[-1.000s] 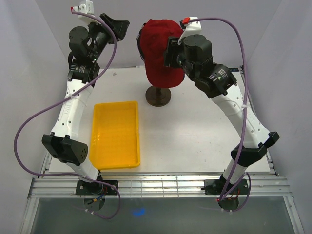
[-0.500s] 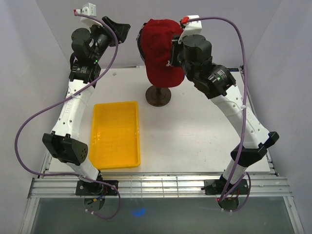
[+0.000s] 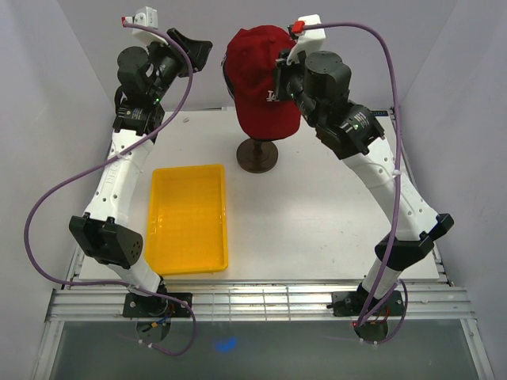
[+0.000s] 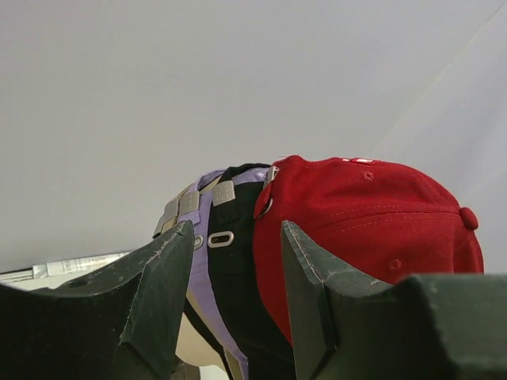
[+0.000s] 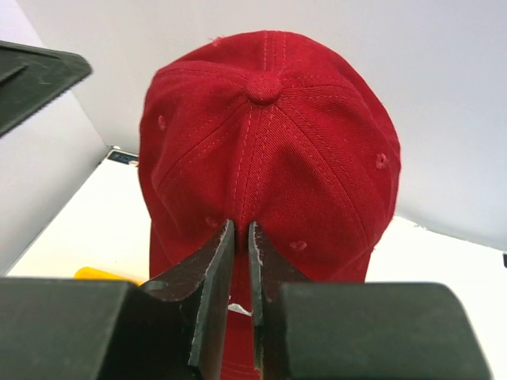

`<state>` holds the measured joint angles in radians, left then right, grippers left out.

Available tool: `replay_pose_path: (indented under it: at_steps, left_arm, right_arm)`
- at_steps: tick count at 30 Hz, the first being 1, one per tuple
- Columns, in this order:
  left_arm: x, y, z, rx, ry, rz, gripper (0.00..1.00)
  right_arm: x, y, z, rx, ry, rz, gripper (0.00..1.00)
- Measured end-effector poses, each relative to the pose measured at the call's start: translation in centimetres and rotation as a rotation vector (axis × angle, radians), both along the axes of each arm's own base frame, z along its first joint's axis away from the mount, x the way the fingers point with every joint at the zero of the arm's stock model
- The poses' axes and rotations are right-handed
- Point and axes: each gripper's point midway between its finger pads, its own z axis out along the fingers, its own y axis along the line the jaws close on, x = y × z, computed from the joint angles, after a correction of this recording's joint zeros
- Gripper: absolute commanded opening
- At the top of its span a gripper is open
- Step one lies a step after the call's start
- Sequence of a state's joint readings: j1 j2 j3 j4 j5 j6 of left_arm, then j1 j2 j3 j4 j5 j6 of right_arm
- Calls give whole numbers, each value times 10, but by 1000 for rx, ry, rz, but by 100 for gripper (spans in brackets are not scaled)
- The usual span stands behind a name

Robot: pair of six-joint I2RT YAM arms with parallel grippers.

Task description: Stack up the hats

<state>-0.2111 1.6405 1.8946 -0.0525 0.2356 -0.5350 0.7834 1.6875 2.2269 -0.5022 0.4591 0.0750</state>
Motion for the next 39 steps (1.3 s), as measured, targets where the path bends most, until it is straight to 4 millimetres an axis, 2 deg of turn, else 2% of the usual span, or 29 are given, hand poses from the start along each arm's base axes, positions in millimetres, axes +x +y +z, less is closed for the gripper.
replay_pose_path:
  at_steps: [5,11,15,31,39]
  left_arm:
    - [0,0,-2,1,4,0,58]
    - [0,0,-2,1,5,-2,58]
    - [-1,-1,-2,3,5,-9,58]
    - [0,-5,-9,-3,23,-30,58]
    - [0,-10,-9,-16,21,-58,59]
  right_arm:
    - [6,-1,4,4,-17,48,17]
    - [27,-21,-3,19,3,69,17]
    - [32,-26,-7,40,21,109,18]
    - [19,-4,-7,54,28,270,22]
    - [23,-2,-22,36,58,269,27]
